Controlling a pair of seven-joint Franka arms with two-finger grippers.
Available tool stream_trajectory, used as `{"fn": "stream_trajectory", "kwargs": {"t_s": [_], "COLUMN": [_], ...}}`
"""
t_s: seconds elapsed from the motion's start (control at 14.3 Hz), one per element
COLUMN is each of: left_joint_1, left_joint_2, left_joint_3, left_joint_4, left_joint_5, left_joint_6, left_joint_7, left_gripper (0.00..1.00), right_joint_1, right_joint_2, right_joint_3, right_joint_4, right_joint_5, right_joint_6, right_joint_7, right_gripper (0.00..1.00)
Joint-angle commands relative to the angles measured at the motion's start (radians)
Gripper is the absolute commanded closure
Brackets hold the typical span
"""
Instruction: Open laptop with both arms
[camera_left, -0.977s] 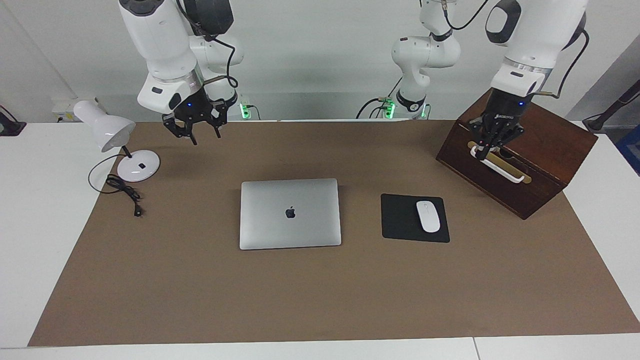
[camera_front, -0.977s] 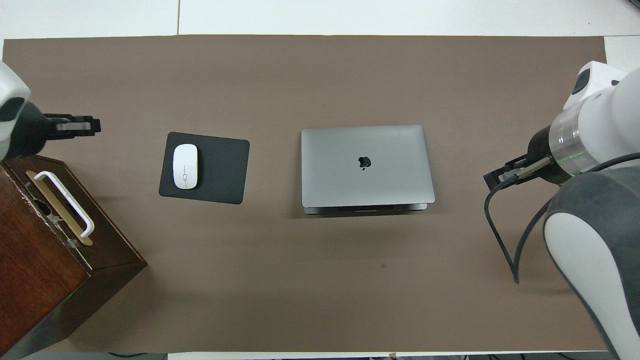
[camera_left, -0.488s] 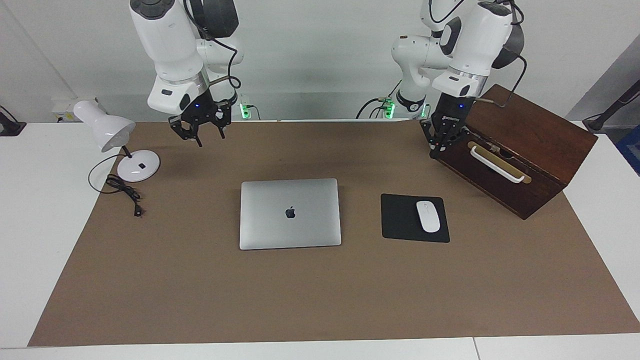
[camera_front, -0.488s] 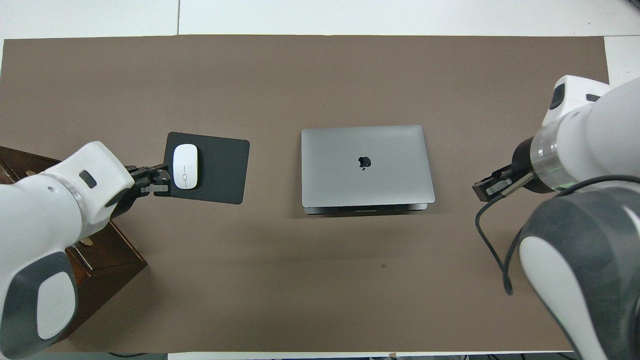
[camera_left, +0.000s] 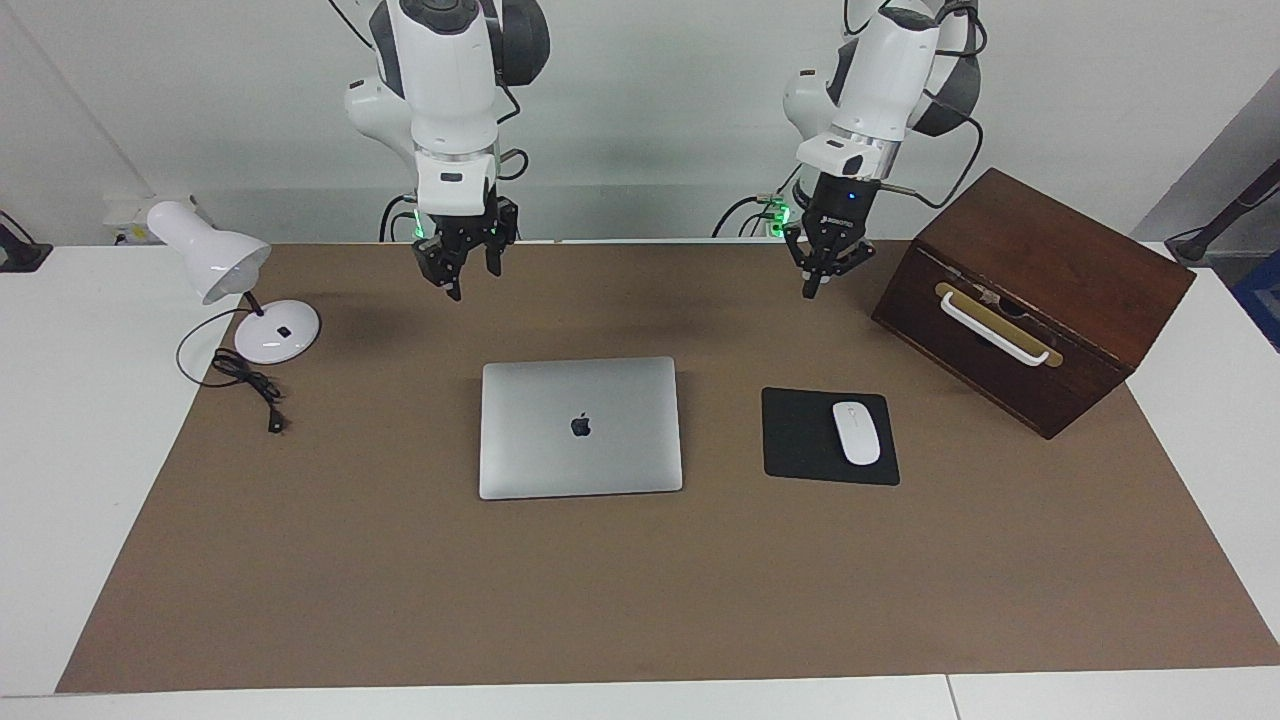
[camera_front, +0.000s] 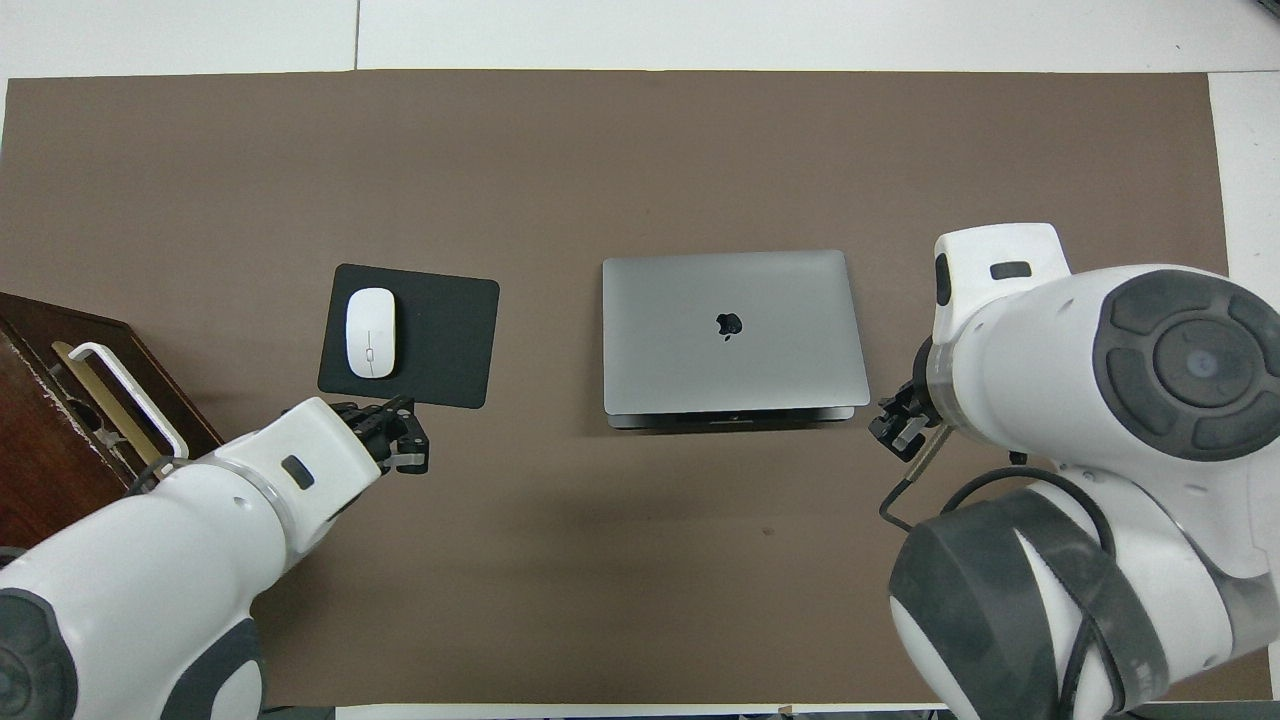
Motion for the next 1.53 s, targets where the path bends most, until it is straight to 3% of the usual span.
{"fn": "stream_trajectory", "kwargs": {"t_s": [0.0,0.35,0.63,0.91,1.47], "left_joint_1": [-0.009,-0.009,-0.009,-0.008,-0.009], "left_joint_2": [-0.035,-0.035,-0.028,-0.011,0.135], "left_joint_3": [-0.058,-0.172,-0.268,-0.298,-0.341], "left_joint_4": [-0.060,-0.143,-0.226,-0.254,-0.255], "left_joint_5": [-0.008,-0.008,-0.008,-0.008,-0.008], "left_joint_6": [0.067,0.211,0.335,0.403,0.578], "left_joint_7": [-0.066,-0.183,-0.234,-0.242,-0.240], "left_gripper": [1.00,1.00,1.00,1.00,1.00], "right_joint_1": [0.011,0.083,0.088,0.088,0.127], "right_joint_2": [-0.030,-0.021,-0.010,0.014,0.051], "right_joint_3": [0.003,0.005,0.006,0.006,0.006], "right_joint_4": [-0.107,-0.164,-0.221,-0.259,-0.302], "right_joint_5": [-0.019,-0.161,-0.166,-0.166,-0.168], "right_joint_6": [0.118,0.189,0.261,0.330,0.384], "right_joint_7": [-0.037,-0.029,-0.023,-0.021,0.048], "right_gripper": [0.28,0.27,0.27,0.27,0.27]}}
